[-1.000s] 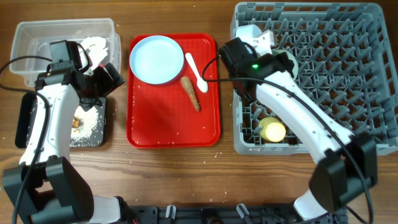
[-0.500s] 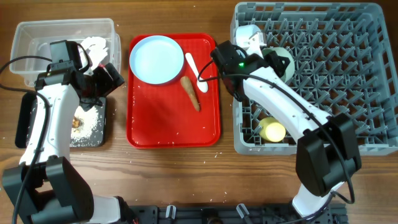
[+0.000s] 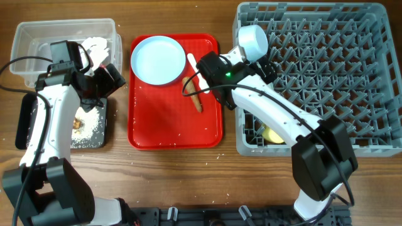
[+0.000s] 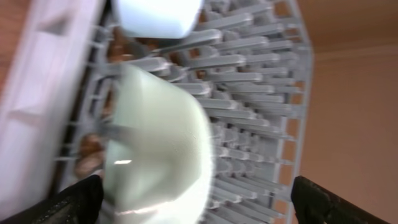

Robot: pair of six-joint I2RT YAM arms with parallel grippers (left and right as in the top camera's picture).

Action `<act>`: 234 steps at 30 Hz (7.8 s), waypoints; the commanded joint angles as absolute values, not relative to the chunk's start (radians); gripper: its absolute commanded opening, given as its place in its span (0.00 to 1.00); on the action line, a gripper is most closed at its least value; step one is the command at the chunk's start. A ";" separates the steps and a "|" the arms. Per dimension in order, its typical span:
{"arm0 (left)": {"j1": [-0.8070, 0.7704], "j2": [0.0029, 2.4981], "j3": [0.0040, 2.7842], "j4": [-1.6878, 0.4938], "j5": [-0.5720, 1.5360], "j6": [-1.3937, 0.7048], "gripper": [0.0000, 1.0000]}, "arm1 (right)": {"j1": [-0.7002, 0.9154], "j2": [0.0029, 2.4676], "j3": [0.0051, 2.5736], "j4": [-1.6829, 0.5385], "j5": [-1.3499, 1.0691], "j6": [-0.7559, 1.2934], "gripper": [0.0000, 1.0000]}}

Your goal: Sort waste into correct bins and load items into the dishwasher rack

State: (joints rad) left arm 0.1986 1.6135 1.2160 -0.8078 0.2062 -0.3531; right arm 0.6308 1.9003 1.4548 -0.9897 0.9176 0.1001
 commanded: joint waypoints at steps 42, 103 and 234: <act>0.204 1.599 1.230 -0.791 0.219 -0.352 1.00 | 0.322 1.593 1.605 -0.965 -0.166 0.250 1.00; -0.477 1.619 1.255 -0.795 -0.275 -0.607 0.04 | 0.086 1.482 1.601 -1.111 -0.156 0.133 1.00; 0.214 1.414 1.173 -0.809 -0.172 -0.448 1.00 | 0.484 1.718 1.674 -0.717 0.391 0.232 0.04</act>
